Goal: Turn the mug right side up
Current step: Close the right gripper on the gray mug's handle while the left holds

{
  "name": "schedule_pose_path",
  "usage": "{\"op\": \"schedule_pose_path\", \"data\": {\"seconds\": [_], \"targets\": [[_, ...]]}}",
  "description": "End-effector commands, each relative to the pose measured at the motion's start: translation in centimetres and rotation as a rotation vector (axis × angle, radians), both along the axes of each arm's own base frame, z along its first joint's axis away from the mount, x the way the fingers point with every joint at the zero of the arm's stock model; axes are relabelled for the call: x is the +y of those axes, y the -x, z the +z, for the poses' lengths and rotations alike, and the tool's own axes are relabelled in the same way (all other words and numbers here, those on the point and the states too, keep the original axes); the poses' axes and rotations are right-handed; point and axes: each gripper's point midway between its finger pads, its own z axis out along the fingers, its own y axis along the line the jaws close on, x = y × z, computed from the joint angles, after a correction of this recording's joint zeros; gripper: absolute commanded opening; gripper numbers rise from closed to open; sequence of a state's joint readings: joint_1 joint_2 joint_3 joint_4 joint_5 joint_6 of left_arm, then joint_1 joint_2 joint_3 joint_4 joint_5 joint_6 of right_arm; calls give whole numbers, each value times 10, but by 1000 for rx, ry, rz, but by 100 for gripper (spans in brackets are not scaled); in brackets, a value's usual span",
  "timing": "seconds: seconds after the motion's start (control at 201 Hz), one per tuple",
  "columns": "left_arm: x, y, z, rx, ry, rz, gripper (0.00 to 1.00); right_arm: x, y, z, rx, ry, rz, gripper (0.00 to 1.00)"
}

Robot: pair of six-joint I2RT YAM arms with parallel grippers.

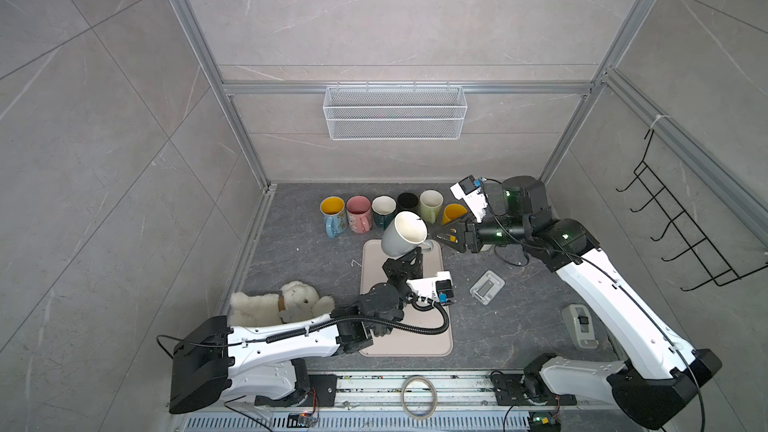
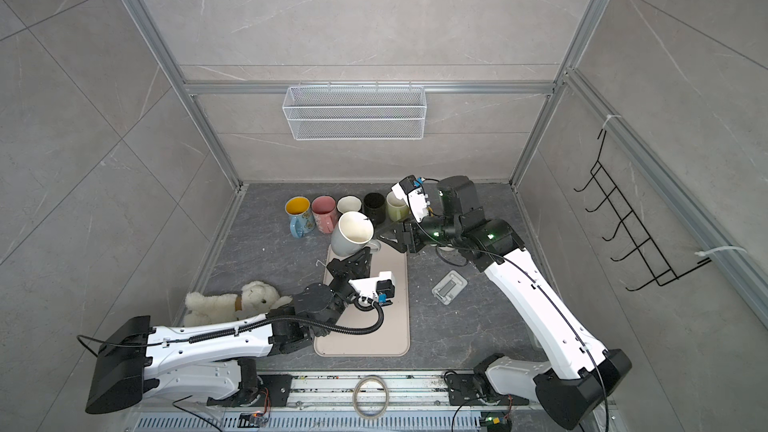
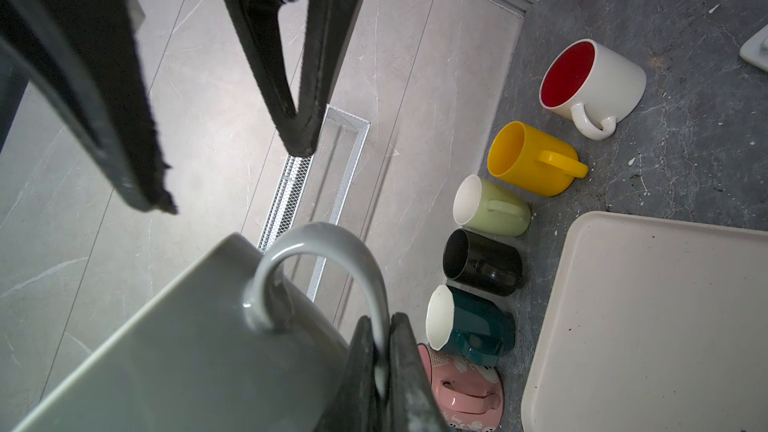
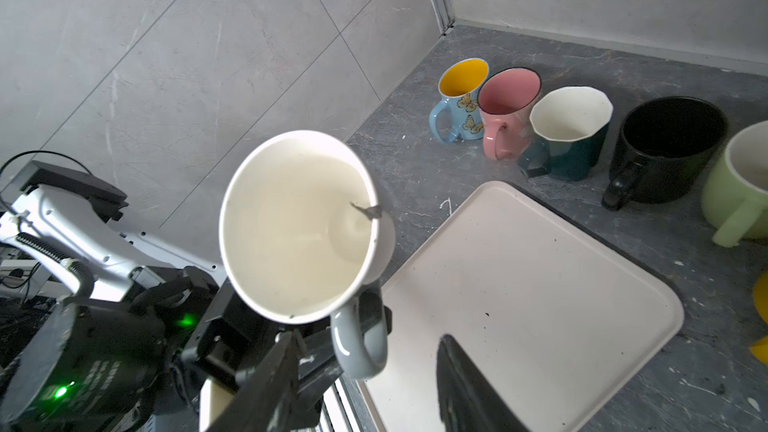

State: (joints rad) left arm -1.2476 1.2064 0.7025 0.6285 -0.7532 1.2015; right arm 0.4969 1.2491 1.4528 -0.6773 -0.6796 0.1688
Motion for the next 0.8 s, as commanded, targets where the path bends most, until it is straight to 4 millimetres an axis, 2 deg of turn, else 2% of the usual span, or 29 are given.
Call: {"op": "schedule_pose_path", "data": {"seconds": [0.0, 0.448, 0.792], "targets": [[8, 4, 45, -65, 123, -2, 0, 4, 15, 2, -13, -24, 75, 54], [1, 4, 48, -75, 132, -19, 0, 13, 20, -13, 34, 12, 102, 47], [-3, 5, 53, -91, 146, -28, 0, 25, 24, -23, 50, 49, 117, 46]]}}
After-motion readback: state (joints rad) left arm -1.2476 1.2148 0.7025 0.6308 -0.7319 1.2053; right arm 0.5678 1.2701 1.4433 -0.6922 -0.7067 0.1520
